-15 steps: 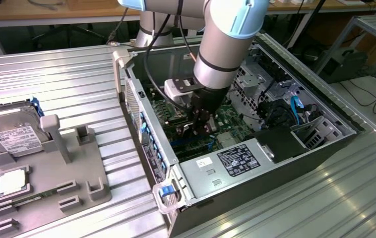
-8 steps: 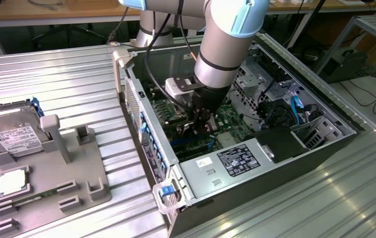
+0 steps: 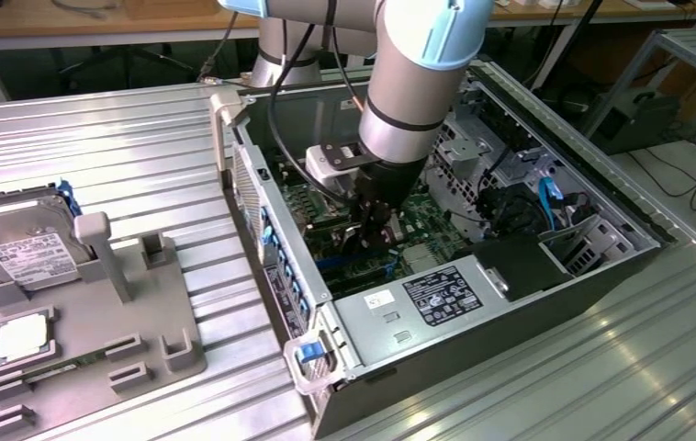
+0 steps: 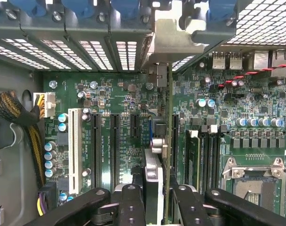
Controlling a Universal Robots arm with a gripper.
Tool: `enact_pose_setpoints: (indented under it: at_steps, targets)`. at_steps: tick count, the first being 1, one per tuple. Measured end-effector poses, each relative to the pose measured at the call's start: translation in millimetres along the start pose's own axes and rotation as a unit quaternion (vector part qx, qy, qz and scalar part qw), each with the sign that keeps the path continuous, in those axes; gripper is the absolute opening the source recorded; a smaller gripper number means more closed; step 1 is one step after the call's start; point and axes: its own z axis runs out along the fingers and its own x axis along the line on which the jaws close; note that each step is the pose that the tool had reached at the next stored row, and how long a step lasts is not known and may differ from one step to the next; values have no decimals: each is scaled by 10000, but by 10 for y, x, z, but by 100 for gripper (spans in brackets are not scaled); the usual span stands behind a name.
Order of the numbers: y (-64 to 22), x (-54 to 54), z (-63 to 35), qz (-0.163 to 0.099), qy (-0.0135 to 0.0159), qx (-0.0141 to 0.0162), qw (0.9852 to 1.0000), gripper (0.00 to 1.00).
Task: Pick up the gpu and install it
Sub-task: 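Insert the gpu into the slot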
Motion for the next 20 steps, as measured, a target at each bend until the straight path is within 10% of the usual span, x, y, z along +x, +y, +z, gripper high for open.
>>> enact_pose_setpoints:
  at_steps: [20]
  targets:
    - [-1,-4,-72,-2,3,42,10000,29]
